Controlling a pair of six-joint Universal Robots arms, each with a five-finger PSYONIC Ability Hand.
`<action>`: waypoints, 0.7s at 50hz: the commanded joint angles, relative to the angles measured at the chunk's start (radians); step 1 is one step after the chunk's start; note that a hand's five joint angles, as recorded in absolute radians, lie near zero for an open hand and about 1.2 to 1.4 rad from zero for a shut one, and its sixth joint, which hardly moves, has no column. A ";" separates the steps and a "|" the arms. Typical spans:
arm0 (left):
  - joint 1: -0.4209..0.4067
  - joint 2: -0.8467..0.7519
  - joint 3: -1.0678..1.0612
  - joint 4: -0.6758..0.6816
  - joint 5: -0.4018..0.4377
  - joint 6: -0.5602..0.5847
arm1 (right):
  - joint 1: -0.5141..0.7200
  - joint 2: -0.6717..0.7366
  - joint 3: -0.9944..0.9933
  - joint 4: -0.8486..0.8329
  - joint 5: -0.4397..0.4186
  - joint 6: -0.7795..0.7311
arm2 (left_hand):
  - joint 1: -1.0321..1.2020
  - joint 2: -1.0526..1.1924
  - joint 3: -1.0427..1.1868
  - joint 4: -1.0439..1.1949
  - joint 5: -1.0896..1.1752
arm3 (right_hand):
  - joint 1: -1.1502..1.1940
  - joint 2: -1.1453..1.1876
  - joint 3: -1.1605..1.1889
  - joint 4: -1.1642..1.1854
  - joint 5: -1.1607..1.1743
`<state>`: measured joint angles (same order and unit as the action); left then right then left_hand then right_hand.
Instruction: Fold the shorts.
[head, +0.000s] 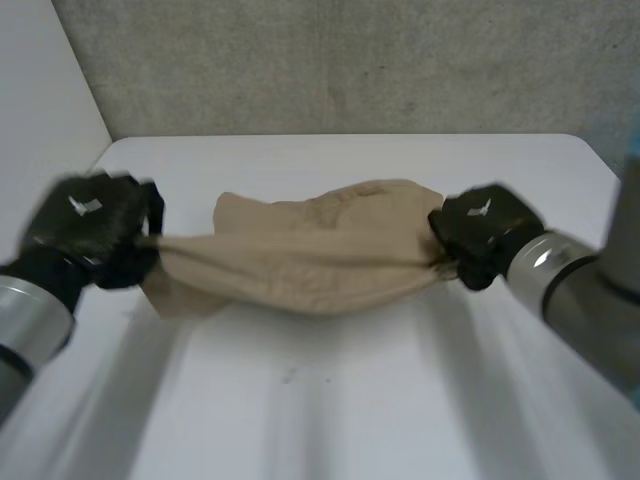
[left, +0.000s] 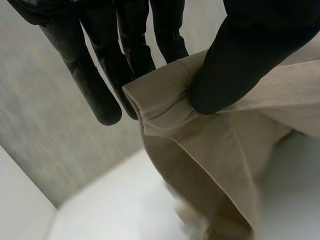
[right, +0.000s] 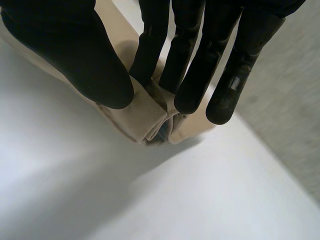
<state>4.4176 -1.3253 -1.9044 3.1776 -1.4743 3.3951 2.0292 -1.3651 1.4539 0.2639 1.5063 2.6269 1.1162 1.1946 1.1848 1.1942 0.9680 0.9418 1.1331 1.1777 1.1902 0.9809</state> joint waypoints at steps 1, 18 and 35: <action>-0.010 0.135 0.088 -0.097 0.038 -0.007 | -0.020 -0.192 -0.037 0.051 -0.001 -0.016 | 0.280 0.202 0.211 0.202 0.254 | 0.454 0.263 0.219 0.206 0.241; -0.023 -0.249 0.022 -0.050 0.069 0.006 | -0.083 -0.017 0.086 0.054 0.002 -0.100 | 0.280 0.202 0.211 0.202 0.254 | 0.454 0.263 0.219 0.206 0.241; -0.092 -0.479 0.798 0.298 -0.115 0.039 | -0.046 0.087 -0.418 -0.520 0.064 -0.019 | 0.280 0.202 0.211 0.202 0.254 | 0.454 0.263 0.219 0.206 0.241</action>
<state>4.3686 -1.8178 -1.4082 3.3590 -1.4669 3.4323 1.9639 -1.2488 1.2178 -0.0476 1.5358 2.5592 1.1161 1.1973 1.1869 1.1948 0.9680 0.9421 1.1806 1.1844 1.1905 0.9878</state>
